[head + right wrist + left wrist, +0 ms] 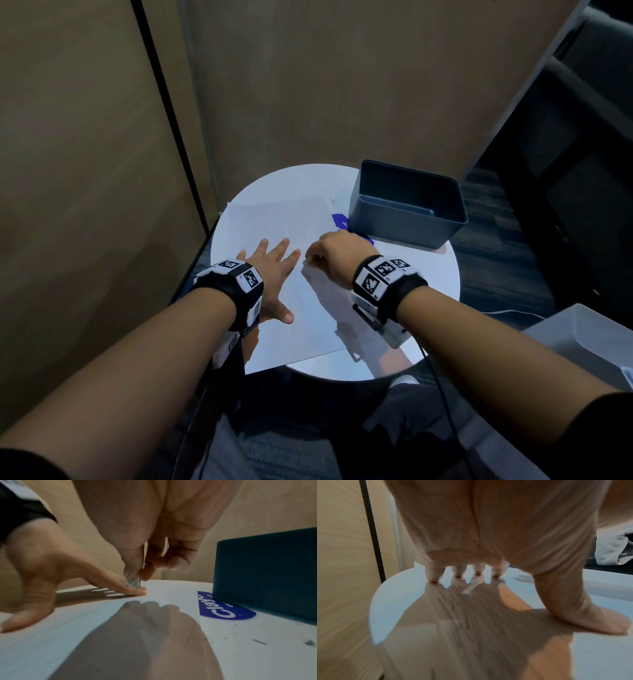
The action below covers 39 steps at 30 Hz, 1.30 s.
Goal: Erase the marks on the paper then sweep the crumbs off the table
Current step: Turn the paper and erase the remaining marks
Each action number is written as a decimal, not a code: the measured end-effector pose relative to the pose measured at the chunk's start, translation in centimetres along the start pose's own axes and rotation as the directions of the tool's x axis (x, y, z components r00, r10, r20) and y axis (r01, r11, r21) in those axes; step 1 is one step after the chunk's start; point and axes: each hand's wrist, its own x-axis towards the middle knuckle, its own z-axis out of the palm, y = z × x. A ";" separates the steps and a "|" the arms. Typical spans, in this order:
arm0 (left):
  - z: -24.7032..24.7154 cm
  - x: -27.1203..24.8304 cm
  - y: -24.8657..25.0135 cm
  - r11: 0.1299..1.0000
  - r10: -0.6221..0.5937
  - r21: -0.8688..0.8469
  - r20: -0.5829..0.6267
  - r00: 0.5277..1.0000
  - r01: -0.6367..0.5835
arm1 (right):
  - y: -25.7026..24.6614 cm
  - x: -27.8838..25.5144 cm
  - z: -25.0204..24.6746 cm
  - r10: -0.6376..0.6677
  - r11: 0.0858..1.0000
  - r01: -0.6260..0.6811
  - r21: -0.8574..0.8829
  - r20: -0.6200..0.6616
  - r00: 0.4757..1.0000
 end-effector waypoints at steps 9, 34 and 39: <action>0.4 0.5 -0.2 1.000 -0.016 -0.008 0.014 1.000 0.016 | -0.3 -5.3 2.6 -0.052 0.996 0.066 -0.067 0.194 0.980; 0.5 0.9 -0.5 0.999 -0.002 -0.039 0.004 1.000 0.002 | -1.4 -5.0 2.2 0.013 1.000 -0.011 -0.022 0.067 0.998; 0.5 0.8 -1.0 0.997 0.033 -0.076 0.016 0.999 -0.032 | -1.5 -9.0 4.0 -0.030 1.000 0.029 0.009 0.135 0.990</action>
